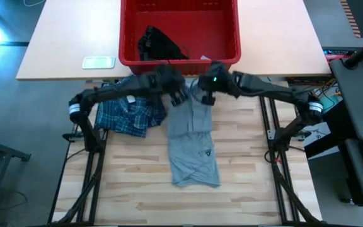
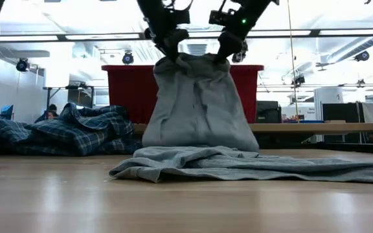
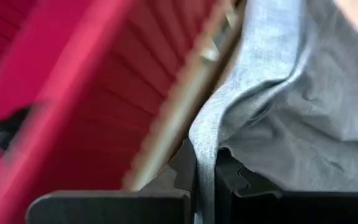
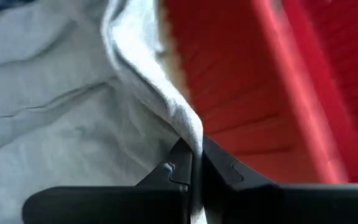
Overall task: Fold Laundry from Bin
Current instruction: Fold the gray shirt
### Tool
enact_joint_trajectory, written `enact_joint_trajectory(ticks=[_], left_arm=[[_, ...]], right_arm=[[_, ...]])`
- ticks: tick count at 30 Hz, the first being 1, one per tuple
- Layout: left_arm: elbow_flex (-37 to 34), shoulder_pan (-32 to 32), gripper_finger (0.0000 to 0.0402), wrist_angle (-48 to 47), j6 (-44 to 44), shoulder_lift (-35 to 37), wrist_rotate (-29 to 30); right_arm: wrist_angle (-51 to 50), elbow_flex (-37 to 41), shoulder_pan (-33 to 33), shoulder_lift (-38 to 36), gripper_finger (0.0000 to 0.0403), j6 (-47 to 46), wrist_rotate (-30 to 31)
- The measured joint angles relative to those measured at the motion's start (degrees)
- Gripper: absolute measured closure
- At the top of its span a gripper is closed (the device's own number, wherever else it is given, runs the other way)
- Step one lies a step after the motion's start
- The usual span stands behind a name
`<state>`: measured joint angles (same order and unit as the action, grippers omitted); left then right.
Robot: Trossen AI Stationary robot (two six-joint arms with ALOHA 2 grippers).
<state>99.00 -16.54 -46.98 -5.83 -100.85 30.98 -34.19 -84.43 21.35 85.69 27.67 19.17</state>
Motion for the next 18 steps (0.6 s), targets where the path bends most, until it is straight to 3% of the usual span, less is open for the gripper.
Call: enact_joint_trajectory(ticks=[8,18], left_arm=[[4.1,-13.8,0.0401,7.4,-8.1,0.0,-10.3],[5.3,-14.2,0.0401,5.5,-8.9,-1.3,-15.2]], right_arm=[[15.7,-0.1,9.6,0.0,0.0394,6.5,-4.6],[11.7,0.1,11.5,0.3,0.0394,3.3,-9.4]])
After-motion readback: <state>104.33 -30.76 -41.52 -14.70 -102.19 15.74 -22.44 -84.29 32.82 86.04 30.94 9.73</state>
